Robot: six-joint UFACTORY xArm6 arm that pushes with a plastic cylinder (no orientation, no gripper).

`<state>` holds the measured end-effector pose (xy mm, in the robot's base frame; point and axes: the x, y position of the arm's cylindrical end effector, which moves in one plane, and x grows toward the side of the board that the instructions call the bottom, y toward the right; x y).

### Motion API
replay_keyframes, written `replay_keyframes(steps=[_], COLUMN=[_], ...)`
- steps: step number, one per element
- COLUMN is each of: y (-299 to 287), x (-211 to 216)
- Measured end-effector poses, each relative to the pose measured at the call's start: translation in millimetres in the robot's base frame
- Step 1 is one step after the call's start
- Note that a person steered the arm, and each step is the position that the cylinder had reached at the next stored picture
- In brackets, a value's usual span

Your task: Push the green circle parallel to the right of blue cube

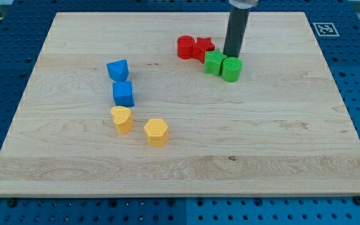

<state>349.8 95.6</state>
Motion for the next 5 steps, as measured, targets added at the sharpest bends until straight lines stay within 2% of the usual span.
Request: replay_keyframes(steps=[1,3,5], y=[0.3,41.3,15.4], x=[0.0,6.7,22.1])
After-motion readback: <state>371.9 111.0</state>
